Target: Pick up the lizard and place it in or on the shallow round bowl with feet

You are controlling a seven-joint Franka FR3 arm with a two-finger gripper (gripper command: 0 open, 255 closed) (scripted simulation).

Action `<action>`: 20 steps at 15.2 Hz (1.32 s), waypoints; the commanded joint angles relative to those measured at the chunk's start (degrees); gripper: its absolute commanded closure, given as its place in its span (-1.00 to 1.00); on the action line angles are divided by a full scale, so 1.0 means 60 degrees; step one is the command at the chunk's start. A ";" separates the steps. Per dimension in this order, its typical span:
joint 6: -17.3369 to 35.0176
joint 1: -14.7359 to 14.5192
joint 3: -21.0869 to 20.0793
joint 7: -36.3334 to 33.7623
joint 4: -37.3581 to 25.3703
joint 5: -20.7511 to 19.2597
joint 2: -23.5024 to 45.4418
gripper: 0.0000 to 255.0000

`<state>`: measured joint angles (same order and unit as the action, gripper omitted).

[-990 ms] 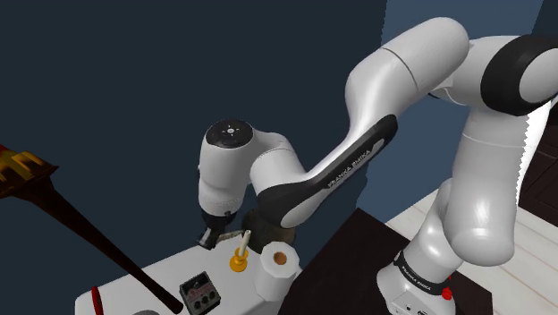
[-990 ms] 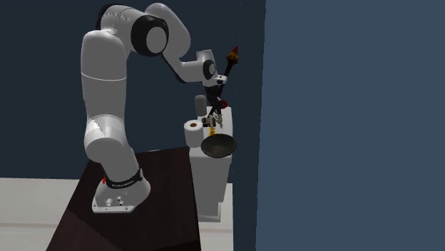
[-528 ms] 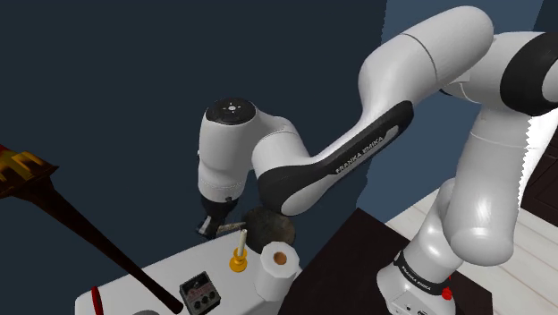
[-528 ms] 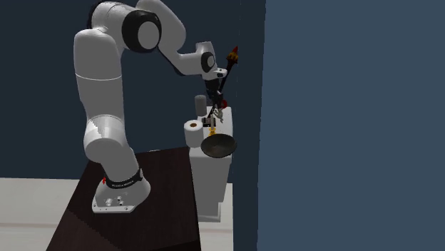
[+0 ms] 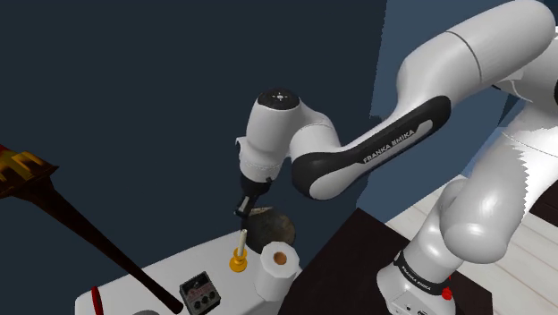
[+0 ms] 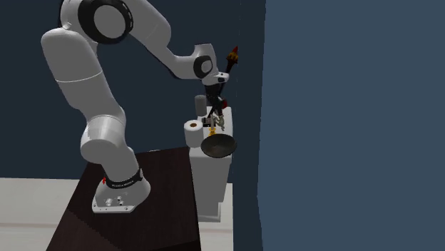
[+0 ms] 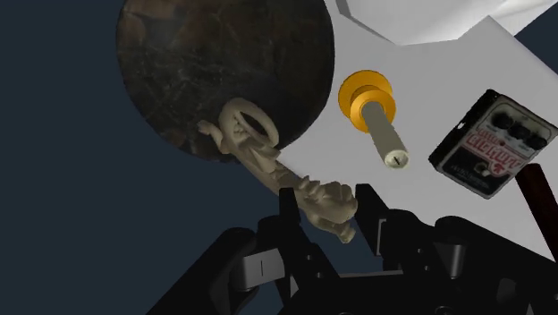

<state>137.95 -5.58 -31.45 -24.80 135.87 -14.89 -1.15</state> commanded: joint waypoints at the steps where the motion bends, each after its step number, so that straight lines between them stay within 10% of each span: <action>1: 0.0147 0.0159 0.0204 0.0751 0.0597 0.0525 -0.0674 1.00; 6: 0.0694 0.0315 0.0548 0.1331 0.1393 0.0707 -0.1063 1.00; 20: 0.2280 0.0602 0.0553 -0.0597 0.1613 -0.1644 0.0751 1.00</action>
<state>151.16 -1.93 -28.24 -27.40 145.65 -23.61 2.59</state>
